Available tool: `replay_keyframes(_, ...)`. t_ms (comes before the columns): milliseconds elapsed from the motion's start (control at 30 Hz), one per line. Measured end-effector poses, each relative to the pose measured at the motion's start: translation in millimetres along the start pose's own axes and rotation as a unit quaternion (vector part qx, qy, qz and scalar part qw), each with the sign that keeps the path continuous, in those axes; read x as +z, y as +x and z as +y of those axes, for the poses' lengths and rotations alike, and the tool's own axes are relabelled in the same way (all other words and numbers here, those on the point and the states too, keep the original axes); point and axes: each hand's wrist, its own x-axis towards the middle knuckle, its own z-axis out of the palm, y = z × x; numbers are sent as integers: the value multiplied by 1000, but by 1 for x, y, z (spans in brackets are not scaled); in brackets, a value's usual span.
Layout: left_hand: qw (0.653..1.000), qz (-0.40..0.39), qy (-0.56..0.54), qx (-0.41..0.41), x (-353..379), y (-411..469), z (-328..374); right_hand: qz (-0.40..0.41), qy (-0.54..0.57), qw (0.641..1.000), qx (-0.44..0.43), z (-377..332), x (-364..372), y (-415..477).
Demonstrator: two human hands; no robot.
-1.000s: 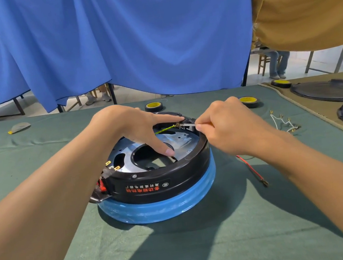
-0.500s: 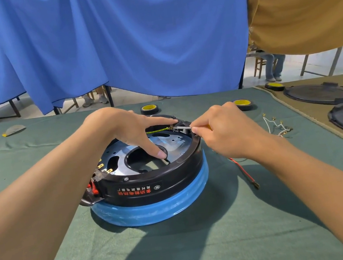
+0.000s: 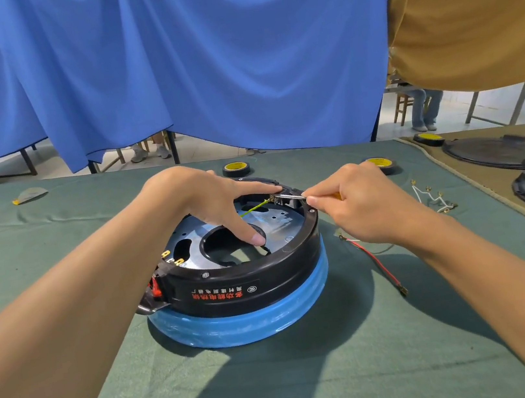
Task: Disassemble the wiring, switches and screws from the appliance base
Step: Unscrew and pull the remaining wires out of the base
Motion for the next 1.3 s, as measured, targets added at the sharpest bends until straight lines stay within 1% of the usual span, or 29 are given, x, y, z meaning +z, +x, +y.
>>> replay_keyframes(333,1000,-1,0,-8,2,0,0,4,-19,999,29,-8,2,1)
replay_keyframes(500,1000,1,4,-6,3,0,0,4,6,999,46,-5,6,0)
replay_keyframes(700,1000,6,8,-3,3,0,0,-9,-12,1000,19,-4,2,3)
replay_keyframes(833,1000,0,-2,0,2,-1,1,-18,-4,1000,-1,-1,-1,3)
replay_keyframes(1067,1000,2,-2,2,2,2,-2,3,15,999,30,0,7,-2)
replay_keyframes(1200,1000,0,-7,2,2,3,-2,17,17,999,27,-2,9,-3)
replay_keyframes(1300,1000,-2,-4,2,3,1,0,7,18,1000,18,-2,6,0)
